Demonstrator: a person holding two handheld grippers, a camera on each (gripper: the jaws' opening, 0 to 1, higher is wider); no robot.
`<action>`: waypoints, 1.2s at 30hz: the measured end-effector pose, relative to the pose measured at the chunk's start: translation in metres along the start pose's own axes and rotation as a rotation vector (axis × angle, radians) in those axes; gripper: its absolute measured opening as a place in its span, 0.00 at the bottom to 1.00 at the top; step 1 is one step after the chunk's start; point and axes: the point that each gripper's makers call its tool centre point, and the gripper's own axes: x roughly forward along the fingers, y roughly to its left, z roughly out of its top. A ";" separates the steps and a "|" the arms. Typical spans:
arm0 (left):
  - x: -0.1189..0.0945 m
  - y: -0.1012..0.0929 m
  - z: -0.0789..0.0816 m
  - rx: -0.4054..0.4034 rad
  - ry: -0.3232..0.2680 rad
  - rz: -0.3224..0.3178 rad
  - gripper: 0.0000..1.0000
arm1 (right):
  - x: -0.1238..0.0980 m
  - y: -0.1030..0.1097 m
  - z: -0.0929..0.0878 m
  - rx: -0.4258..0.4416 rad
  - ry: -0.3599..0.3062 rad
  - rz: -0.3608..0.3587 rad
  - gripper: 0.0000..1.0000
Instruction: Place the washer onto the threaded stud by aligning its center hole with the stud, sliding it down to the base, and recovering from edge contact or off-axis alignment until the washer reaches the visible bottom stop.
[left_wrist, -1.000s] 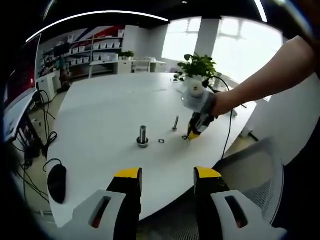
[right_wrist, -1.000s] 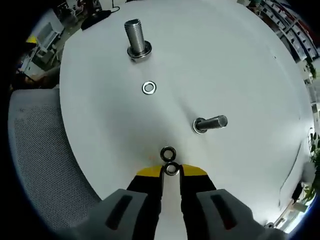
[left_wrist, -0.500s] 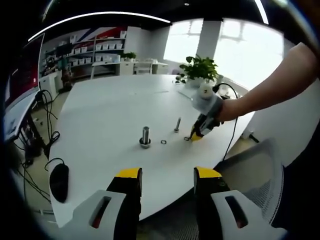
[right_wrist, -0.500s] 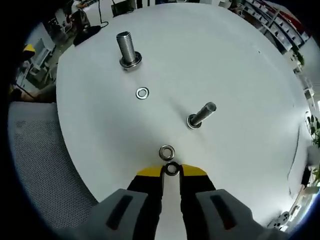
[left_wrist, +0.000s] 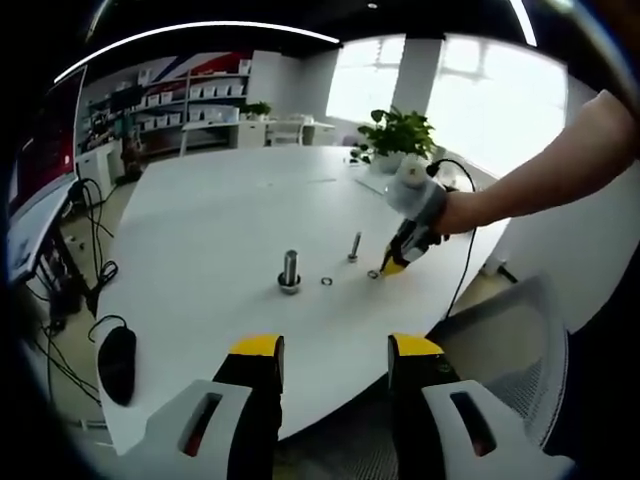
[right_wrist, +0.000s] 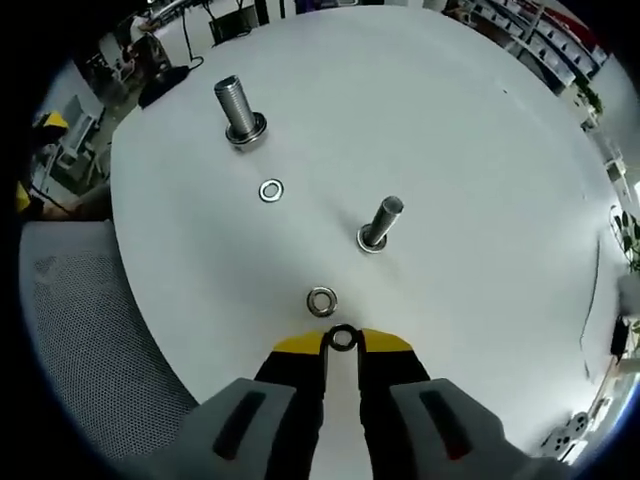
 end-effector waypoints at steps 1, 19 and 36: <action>0.000 0.001 0.000 0.001 0.001 0.000 0.40 | -0.001 -0.001 0.000 -0.001 -0.001 -0.002 0.13; 0.015 -0.007 0.010 0.017 0.007 -0.027 0.40 | -0.046 -0.012 0.053 -0.023 -0.158 0.010 0.13; 0.018 -0.011 0.010 0.023 0.011 -0.038 0.40 | -0.048 -0.013 0.076 -0.120 -0.175 0.004 0.13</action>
